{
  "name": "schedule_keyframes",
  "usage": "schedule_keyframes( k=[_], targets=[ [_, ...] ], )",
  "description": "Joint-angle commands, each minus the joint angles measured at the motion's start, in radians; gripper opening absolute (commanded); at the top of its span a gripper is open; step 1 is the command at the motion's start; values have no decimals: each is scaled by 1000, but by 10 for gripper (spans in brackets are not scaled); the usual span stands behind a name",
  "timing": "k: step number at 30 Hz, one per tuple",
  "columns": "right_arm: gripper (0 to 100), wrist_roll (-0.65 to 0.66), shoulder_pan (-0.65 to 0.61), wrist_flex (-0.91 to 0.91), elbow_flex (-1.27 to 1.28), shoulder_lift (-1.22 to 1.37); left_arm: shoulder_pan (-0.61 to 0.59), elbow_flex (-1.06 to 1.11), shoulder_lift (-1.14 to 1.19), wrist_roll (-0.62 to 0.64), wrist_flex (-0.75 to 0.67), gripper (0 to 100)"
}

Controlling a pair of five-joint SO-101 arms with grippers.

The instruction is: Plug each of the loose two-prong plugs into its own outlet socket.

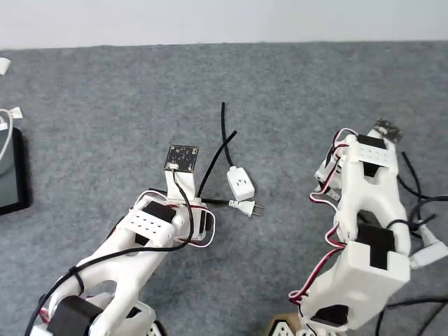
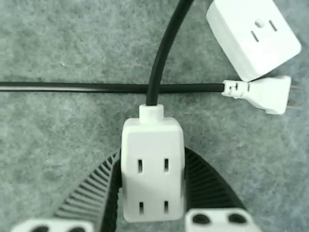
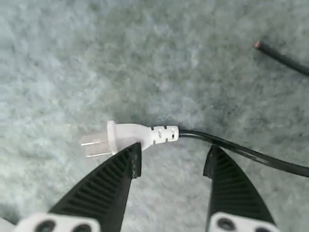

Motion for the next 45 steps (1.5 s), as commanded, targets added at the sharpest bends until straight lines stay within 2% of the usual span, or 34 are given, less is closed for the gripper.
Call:
schedule_keyframes(
  k=[1,6,8,13,17,19,24,33,38,45],
  targets=[
    [220,-11,-2,-62,-18,-4,-9,-5,-29,-8,-23,15],
    [220,12,12,-76,-94,74,-9,2,-32,-8,-23,15],
    [220,54,15,-35,-163,116,-9,4,-32,-8,-23,15],
    [220,34,16,120,-276,200,-9,4,-32,-8,-23,15],
    [219,51,19,142,-319,229,-9,5,-32,-8,-23,15],
    [219,143,18,143,-321,232,-9,5,-32,-8,-23,15],
    [219,508,-27,142,-319,232,-9,5,-32,-8,-23,15],
    [219,973,-65,119,-325,229,-9,5,-32,-9,-23,15],
    [219,947,-74,143,-324,186,-9,5,-32,-9,-23,15],
    [219,959,-142,200,-295,174,-9,4,-32,-89,-23,15]
  ],
)
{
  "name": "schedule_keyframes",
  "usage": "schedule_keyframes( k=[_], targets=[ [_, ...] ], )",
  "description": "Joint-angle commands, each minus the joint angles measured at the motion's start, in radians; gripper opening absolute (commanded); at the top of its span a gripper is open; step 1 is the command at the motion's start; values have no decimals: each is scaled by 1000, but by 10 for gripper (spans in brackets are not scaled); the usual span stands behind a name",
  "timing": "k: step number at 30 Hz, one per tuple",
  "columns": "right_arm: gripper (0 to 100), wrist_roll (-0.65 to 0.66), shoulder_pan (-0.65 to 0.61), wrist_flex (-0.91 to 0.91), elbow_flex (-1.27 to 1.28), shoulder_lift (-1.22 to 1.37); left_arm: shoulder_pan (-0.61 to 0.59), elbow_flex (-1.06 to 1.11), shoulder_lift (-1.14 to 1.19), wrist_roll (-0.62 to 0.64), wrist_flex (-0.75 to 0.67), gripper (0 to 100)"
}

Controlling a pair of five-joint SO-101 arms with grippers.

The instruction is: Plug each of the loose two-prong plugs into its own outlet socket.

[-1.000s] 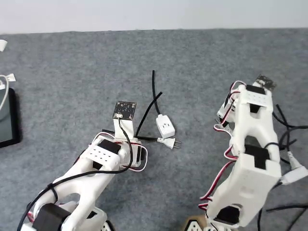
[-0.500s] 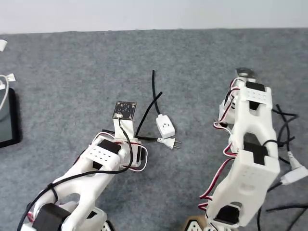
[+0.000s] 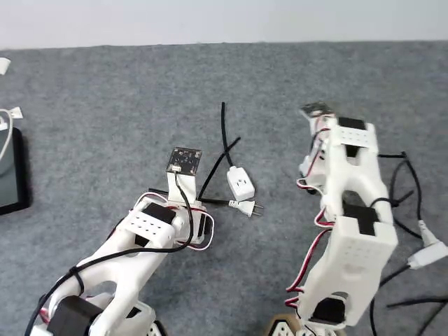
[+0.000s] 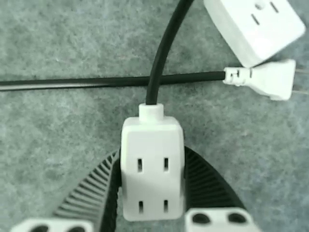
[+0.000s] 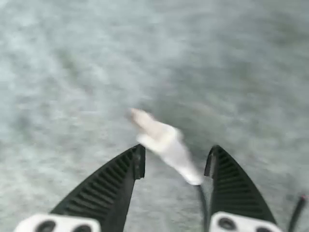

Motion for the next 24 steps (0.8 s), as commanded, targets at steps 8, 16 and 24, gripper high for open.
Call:
schedule_keyframes(
  k=[8,16,24],
  targets=[
    [82,20,-15,-122,63,-56,-9,-13,-32,-29,-23,15],
    [9,169,-39,-122,68,-62,-9,-13,-32,-29,-23,15],
    [9,1076,-119,41,132,-64,-9,-13,-32,-31,-23,15]
  ],
)
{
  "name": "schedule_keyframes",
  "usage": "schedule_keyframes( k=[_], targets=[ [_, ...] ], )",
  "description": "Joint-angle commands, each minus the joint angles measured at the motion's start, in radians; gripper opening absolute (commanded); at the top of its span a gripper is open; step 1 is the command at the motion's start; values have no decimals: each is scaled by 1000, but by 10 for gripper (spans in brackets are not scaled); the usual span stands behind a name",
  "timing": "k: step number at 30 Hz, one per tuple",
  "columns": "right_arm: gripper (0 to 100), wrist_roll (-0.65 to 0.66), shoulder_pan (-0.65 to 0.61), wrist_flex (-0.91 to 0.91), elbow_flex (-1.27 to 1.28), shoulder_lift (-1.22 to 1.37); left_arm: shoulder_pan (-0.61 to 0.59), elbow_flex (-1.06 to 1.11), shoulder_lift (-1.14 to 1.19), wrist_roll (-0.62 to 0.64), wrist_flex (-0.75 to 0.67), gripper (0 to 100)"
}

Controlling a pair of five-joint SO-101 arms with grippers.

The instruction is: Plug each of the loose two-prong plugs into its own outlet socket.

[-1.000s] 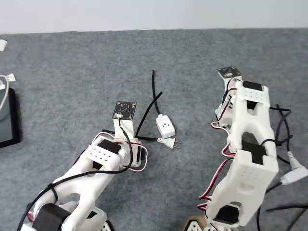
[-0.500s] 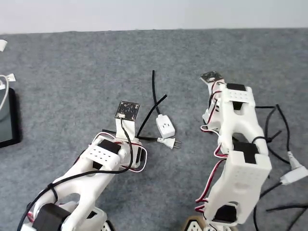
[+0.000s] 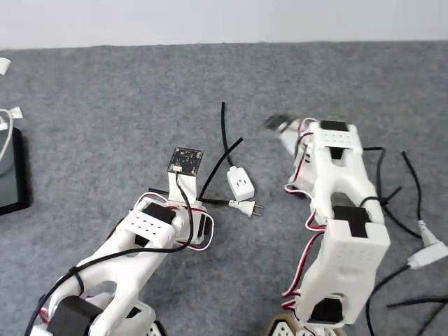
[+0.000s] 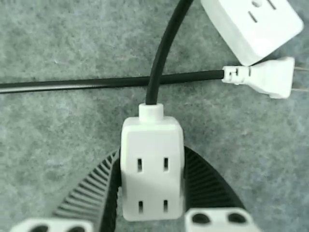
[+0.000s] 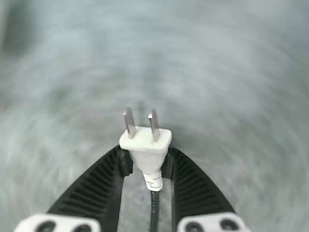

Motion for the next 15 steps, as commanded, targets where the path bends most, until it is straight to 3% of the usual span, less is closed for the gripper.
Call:
schedule_keyframes(
  k=[1,9,12,15],
  targets=[
    [9,529,-39,91,54,-50,-9,-13,-32,-14,-23,15],
    [9,783,-18,90,137,-275,-9,-13,-32,-14,-26,15],
    [27,720,-45,108,198,-421,-9,-13,-32,-14,-26,15],
    [138,557,-73,142,250,-562,-9,-13,-32,-14,-26,15]
  ],
)
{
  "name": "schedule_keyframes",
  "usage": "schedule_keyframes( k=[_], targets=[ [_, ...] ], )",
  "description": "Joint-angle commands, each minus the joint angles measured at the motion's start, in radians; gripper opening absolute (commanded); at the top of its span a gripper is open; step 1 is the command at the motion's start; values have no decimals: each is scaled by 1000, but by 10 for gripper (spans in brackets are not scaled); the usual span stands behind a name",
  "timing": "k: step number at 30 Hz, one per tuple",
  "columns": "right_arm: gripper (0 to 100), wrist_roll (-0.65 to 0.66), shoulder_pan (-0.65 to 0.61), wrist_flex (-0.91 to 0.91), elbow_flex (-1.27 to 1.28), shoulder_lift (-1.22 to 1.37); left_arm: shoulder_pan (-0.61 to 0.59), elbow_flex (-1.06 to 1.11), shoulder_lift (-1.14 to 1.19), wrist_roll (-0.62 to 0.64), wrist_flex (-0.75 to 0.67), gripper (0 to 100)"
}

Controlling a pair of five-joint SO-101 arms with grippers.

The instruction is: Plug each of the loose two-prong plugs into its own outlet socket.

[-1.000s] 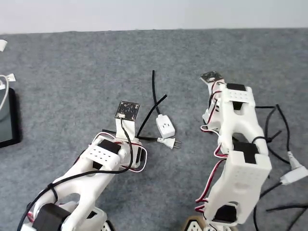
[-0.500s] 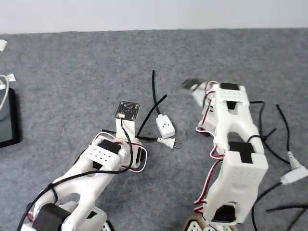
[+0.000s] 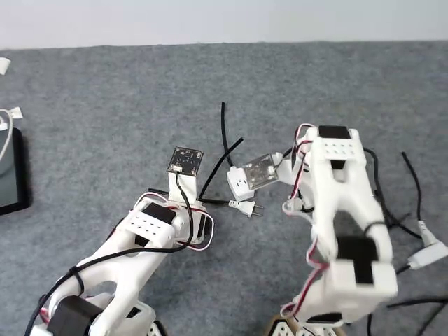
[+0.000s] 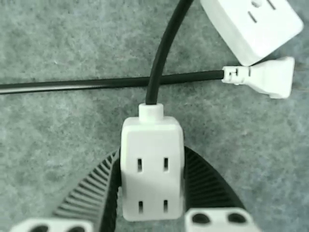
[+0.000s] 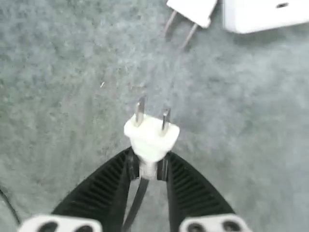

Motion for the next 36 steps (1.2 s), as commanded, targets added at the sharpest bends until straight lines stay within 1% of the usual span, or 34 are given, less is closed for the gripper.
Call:
schedule_keyframes(
  k=[1,3,5,7,10,11,12,13,16,18,23,24,25,26,34,36],
  targets=[
    [181,-161,-33,45,34,-206,-9,-13,-32,-11,-26,15],
    [251,-186,-50,62,83,-277,-9,-13,-32,-11,-26,15],
    [260,-184,-53,62,150,-344,-9,-13,-32,-11,-26,15],
    [227,-184,-47,33,201,-390,-9,-15,-32,-11,-25,15],
    [136,-198,-36,2,262,-438,-9,-15,-32,-11,-25,15],
    [95,-235,-45,2,281,-446,-9,-15,-32,-11,-25,15],
    [50,-304,-65,2,296,-452,-9,-15,-32,-11,-25,15],
    [6,-410,-93,2,310,-452,-9,-15,-32,-11,-25,15],
    [31,-845,-173,-2,338,-460,-9,-15,-32,-11,-25,15],
    [4,-1129,-186,-64,342,-460,-9,-15,-32,-11,-25,15],
    [9,-1906,-47,-315,408,-449,-9,-15,-32,-11,-25,15],
    [9,-2010,-27,-358,425,-449,-9,-15,-32,-11,-23,15],
    [9,-2065,-4,-389,440,-449,-9,-15,-34,-11,-23,15],
    [9,-2085,1,-400,450,-449,-15,-15,-34,-11,-23,15],
    [10,-2085,-12,-406,486,-430,-35,-16,-34,-12,-26,16],
    [32,-2088,-12,-406,488,-395,-35,-16,-34,-12,-26,16]
  ],
)
